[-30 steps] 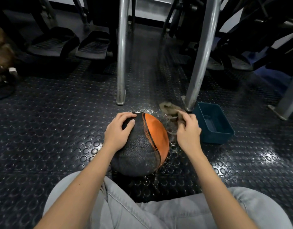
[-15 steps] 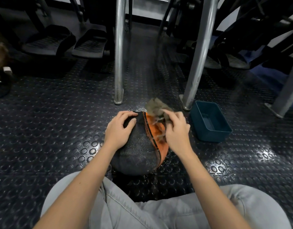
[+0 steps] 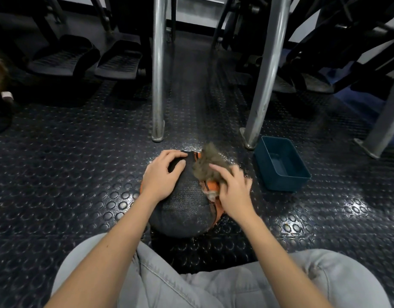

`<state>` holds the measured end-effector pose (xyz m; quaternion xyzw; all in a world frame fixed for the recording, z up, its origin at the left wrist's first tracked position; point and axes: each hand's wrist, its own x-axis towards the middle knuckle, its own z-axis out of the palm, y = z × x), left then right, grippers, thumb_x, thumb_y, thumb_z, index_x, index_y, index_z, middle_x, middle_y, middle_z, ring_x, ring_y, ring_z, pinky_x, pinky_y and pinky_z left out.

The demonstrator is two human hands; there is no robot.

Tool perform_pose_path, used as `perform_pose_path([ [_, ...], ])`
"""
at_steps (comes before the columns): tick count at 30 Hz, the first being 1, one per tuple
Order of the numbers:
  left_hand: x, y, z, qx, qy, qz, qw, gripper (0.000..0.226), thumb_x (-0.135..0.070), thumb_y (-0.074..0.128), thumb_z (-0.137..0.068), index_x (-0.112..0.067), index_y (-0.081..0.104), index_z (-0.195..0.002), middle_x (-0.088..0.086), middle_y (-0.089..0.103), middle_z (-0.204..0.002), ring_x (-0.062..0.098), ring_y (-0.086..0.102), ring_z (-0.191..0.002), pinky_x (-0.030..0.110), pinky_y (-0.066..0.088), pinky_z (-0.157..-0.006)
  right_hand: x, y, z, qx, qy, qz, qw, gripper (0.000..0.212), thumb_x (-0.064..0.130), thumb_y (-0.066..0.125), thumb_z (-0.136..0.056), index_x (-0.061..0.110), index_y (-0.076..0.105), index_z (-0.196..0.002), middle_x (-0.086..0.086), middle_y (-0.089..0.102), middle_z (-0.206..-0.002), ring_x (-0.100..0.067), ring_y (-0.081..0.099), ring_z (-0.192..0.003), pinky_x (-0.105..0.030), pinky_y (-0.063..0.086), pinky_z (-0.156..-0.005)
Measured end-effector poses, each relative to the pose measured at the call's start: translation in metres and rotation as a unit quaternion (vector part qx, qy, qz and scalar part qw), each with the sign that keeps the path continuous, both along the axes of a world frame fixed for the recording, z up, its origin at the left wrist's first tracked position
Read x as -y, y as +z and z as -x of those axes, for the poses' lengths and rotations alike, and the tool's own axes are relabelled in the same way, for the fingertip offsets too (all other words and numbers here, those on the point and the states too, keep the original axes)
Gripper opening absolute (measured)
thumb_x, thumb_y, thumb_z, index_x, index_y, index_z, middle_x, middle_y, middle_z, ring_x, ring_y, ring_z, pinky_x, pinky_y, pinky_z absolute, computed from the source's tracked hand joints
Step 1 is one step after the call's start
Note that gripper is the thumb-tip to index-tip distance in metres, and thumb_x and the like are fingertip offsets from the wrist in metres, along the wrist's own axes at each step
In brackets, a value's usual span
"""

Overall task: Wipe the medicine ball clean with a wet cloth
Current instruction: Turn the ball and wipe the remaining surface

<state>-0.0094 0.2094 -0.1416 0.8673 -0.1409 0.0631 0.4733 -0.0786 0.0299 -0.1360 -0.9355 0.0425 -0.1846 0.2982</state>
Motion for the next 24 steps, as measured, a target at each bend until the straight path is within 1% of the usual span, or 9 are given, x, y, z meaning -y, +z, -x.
perform_pose_path([
  [2, 0.000, 0.000, 0.002, 0.002, -0.001, 0.001, 1.000, 0.020, -0.034, 0.051, -0.095, -0.036, 0.062, -0.112, -0.024, 0.050, -0.118, 0.000, 0.046, -0.108, 0.036, 0.038, -0.098, 0.015, -0.014, -0.004, -0.118, -0.096, -0.007, 0.988, 0.044, 0.005, 0.038, -0.094, 0.027, 0.052, -0.130, -0.002, 0.046, -0.117, -0.019, 0.040, -0.115, -0.032, 0.019, -0.091],
  [4, 0.001, 0.001, 0.002, 0.002, -0.002, -0.003, 1.000, 0.020, -0.035, 0.051, -0.095, -0.036, 0.062, -0.112, -0.025, 0.049, -0.117, -0.002, 0.044, -0.106, 0.036, 0.038, -0.098, 0.031, -0.006, -0.008, -0.156, -0.159, 0.017, 0.975, 0.042, 0.005, 0.038, -0.095, 0.022, 0.053, -0.130, -0.007, 0.046, -0.119, -0.024, 0.040, -0.116, -0.040, 0.023, -0.097],
  [7, 0.000, 0.002, -0.001, 0.001, -0.002, 0.000, 1.000, 0.019, -0.035, 0.051, -0.095, -0.037, 0.062, -0.110, -0.027, 0.049, -0.116, -0.001, 0.046, -0.108, 0.037, 0.038, -0.098, 0.030, 0.019, -0.009, -0.009, -0.139, -0.011, 0.990, 0.040, 0.002, 0.040, -0.094, 0.019, 0.055, -0.127, -0.008, 0.047, -0.112, -0.023, 0.042, -0.108, -0.039, 0.024, -0.094],
  [10, 0.001, 0.001, -0.003, -0.006, -0.001, -0.001, 1.000, 0.018, -0.035, 0.051, -0.095, -0.037, 0.062, -0.110, -0.024, 0.052, -0.118, 0.004, 0.049, -0.111, 0.039, 0.040, -0.098, 0.006, 0.022, 0.003, 0.083, -0.030, -0.040, 0.995, 0.045, 0.000, 0.039, -0.090, 0.020, 0.057, -0.126, 0.000, 0.044, -0.104, -0.012, 0.039, -0.100, -0.030, 0.026, -0.085],
  [12, 0.000, 0.000, -0.002, 0.001, 0.002, 0.002, 1.000, 0.019, -0.034, 0.052, -0.095, -0.036, 0.062, -0.110, -0.022, 0.053, -0.119, 0.005, 0.050, -0.111, 0.039, 0.040, -0.098, -0.005, 0.001, 0.011, 0.041, -0.003, 0.006, 0.999, 0.047, 0.003, 0.038, -0.090, 0.024, 0.056, -0.127, 0.002, 0.044, -0.106, -0.011, 0.040, -0.101, -0.030, 0.026, -0.088],
  [16, -0.001, 0.000, 0.002, 0.009, 0.008, 0.011, 1.000, 0.018, -0.033, 0.053, -0.094, -0.035, 0.063, -0.110, -0.025, 0.050, -0.116, 0.002, 0.048, -0.109, 0.034, 0.039, -0.096, 0.017, -0.014, 0.016, -0.136, -0.172, 0.022, 0.976, 0.039, 0.010, 0.037, -0.097, 0.020, 0.049, -0.133, -0.006, 0.045, -0.118, -0.023, 0.041, -0.114, -0.041, 0.023, -0.100],
  [18, -0.002, 0.001, 0.001, 0.000, 0.008, 0.006, 1.000, 0.018, -0.034, 0.052, -0.094, -0.037, 0.062, -0.109, -0.027, 0.049, -0.115, 0.004, 0.049, -0.111, 0.034, 0.039, -0.095, 0.018, -0.002, 0.016, -0.088, -0.174, 0.008, 0.981, 0.039, 0.008, 0.038, -0.097, 0.020, 0.051, -0.131, -0.006, 0.045, -0.115, -0.022, 0.040, -0.110, -0.041, 0.023, -0.097],
  [22, 0.001, 0.002, -0.003, -0.017, 0.008, -0.008, 1.000, 0.018, -0.038, 0.050, -0.095, -0.040, 0.060, -0.110, -0.028, 0.048, -0.115, 0.005, 0.048, -0.112, 0.034, 0.039, -0.092, -0.003, 0.019, 0.009, 0.091, -0.070, -0.037, 0.993, 0.044, 0.007, 0.037, -0.090, 0.022, 0.057, -0.125, 0.002, 0.042, -0.102, -0.012, 0.039, -0.097, -0.030, 0.023, -0.085],
  [24, 0.003, 0.004, -0.002, -0.015, 0.006, -0.014, 1.000, 0.019, -0.039, 0.049, -0.095, -0.039, 0.060, -0.111, -0.025, 0.049, -0.118, 0.007, 0.049, -0.113, 0.037, 0.039, -0.095, -0.010, 0.008, 0.008, 0.085, -0.011, -0.008, 0.996, 0.048, 0.007, 0.037, -0.086, 0.025, 0.057, -0.126, 0.004, 0.042, -0.103, -0.010, 0.039, -0.098, -0.027, 0.020, -0.082],
])
